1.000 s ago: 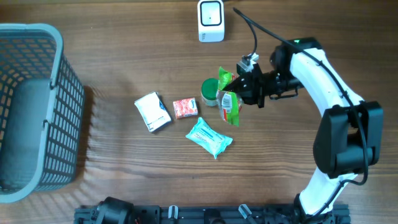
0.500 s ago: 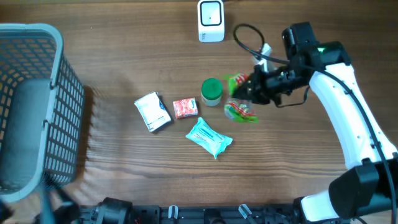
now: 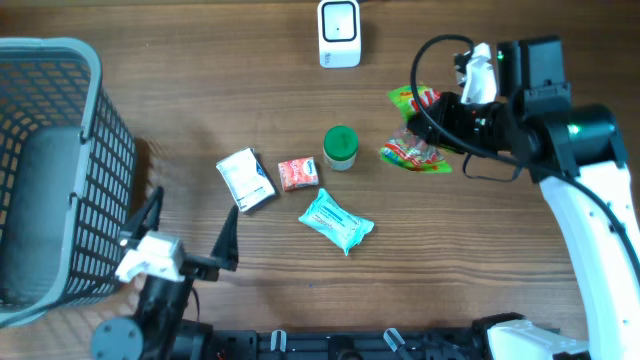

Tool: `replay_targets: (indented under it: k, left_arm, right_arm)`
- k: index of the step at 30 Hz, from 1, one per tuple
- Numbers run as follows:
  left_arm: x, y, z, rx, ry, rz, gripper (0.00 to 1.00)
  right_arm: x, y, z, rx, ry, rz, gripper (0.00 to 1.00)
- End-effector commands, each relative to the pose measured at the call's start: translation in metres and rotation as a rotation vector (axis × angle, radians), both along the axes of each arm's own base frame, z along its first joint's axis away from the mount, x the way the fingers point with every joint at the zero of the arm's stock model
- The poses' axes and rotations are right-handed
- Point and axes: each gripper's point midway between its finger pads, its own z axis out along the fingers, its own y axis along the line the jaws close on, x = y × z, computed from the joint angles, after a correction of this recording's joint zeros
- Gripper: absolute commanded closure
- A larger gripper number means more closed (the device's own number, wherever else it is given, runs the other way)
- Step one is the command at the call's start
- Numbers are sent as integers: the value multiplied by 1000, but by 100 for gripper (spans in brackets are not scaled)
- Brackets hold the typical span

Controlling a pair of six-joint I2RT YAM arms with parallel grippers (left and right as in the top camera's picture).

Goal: Scan the item barcode
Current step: 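Lift the Haribo bag with the right gripper and hold it over the scanner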

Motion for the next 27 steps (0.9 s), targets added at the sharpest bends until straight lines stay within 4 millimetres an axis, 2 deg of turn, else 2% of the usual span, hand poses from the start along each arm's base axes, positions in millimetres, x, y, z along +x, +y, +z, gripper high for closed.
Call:
replay_targets:
  k: [1,6,10,12,13,16,20,23,27]
  left_arm:
    - [15,1,-31,-3,41,23,0]
    - [34,8,-65,-8,46,87,0]
    - [41,6,-99,-1,117,87,0]
    - [44,6,-119,-44,168,89,0]
    - [45,6,-125,-47,184,90,0]
    - [46,12,-139,-35,226,127,0]
    - [46,17,-139,-36,224,159,0]
    - [46,17,-139,-36,224,159,0]
    - [46,17,-139,-36,224,159,0]
  right_arm:
    - [3,-12,13,-108,-85,-104,95]
    - [16,-6,19,-234,-197,-154,96]
    - [36,-1,40,-304,-380,-90,95]
    - [52,6,64,-248,-486,-113,95]
    - [56,8,70,-245,-517,-109,95]
    - [71,3,70,-316,-570,-117,95]
    - [99,12,50,-468,-644,21,95]
    - [118,19,47,-454,-672,6,95]
    - [156,33,43,-468,-772,4,95]
